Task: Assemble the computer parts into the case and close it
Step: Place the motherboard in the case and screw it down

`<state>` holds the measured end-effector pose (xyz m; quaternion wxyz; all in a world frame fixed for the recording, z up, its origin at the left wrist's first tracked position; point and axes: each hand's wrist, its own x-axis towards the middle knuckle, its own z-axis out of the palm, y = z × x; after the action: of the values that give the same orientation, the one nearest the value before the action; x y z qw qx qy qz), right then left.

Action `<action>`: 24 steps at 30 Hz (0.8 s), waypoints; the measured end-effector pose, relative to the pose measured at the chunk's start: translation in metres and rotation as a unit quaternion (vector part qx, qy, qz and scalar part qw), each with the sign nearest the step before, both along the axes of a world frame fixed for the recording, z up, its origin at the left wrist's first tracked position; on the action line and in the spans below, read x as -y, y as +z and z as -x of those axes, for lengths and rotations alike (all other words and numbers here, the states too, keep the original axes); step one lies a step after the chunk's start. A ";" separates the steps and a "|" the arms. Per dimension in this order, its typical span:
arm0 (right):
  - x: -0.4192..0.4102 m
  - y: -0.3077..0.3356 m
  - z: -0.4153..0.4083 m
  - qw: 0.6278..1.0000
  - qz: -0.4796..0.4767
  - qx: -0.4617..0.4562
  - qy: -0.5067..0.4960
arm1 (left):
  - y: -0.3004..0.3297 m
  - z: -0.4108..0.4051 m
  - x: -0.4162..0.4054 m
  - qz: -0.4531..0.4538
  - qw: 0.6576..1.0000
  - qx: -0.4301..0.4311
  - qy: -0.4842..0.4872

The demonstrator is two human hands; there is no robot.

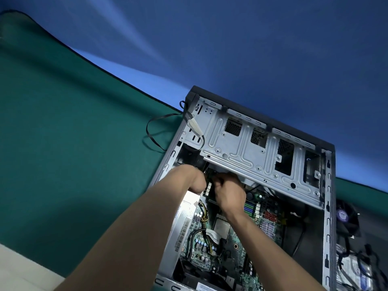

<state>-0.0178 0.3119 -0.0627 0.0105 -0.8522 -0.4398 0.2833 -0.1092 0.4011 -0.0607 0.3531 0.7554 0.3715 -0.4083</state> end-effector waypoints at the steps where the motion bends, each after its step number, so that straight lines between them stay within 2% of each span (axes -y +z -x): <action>1: -0.001 0.000 0.000 1.000 -0.006 -0.003 0.004 | 0.000 0.000 0.000 -0.002 1.000 -0.001 0.001; 12: -0.005 -0.003 0.003 0.998 -0.047 0.019 0.040 | -0.003 0.000 -0.001 0.001 1.000 0.006 -0.003; 18: -0.010 0.001 0.003 0.996 -0.026 0.038 0.082 | -0.004 0.002 -0.003 0.003 0.999 0.009 0.040; 24: -0.013 -0.001 -0.003 1.000 0.008 -0.023 0.014 | -0.006 0.000 -0.003 0.016 1.000 0.005 0.010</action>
<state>-0.0144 0.3248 -0.0633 0.0099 -0.8392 -0.4492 0.3063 -0.1092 0.4044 -0.0670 0.3710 0.7480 0.3710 -0.4065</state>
